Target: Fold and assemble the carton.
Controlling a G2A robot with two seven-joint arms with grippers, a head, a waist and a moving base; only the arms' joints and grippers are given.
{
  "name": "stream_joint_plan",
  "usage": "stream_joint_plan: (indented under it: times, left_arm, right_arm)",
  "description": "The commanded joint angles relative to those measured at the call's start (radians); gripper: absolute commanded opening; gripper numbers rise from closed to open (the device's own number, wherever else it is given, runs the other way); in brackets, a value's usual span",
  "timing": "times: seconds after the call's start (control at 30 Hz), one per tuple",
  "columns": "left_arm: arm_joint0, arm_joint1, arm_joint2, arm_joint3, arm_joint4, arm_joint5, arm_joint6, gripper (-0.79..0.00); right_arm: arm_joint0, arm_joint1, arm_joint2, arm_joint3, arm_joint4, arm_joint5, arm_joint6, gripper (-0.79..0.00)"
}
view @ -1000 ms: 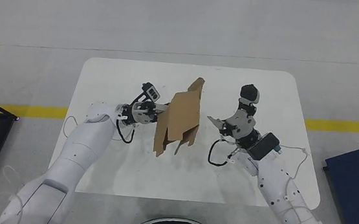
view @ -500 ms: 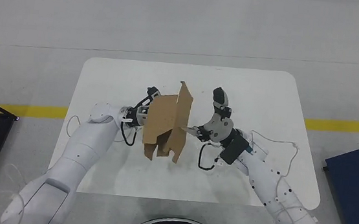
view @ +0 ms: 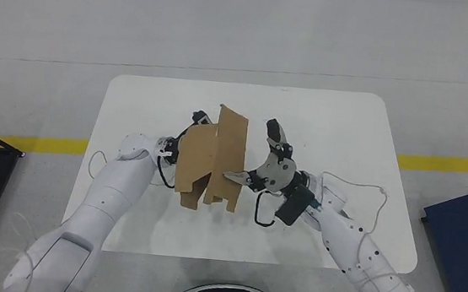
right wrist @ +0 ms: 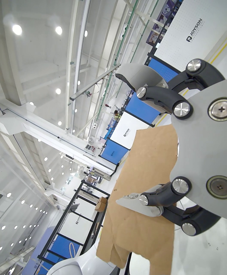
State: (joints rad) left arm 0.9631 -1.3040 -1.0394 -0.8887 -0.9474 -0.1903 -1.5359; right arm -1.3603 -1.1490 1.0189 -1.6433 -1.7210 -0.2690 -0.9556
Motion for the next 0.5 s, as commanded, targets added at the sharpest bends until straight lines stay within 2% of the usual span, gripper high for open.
stream_joint_plan:
  times: [0.0,0.23,0.47]
  left_arm:
    - [-0.006,-0.002,-0.004,-0.005,-0.014,-0.001,0.0,-0.785]
    - [-0.034,-0.015,0.015,0.001,-0.015,-0.004,0.007,-0.785]
    - [-0.06,-0.025,0.016,0.03,-0.026,-0.036,0.0,-0.785]
  right_arm:
    - [-0.009,0.005,0.012,-0.018,-0.013,-0.019,0.001,0.0]
    - [-0.003,0.018,0.038,-0.085,-0.068,-0.123,0.169,0.0]
    - [-0.013,0.024,0.059,-0.151,-0.058,-0.156,0.221,0.0]
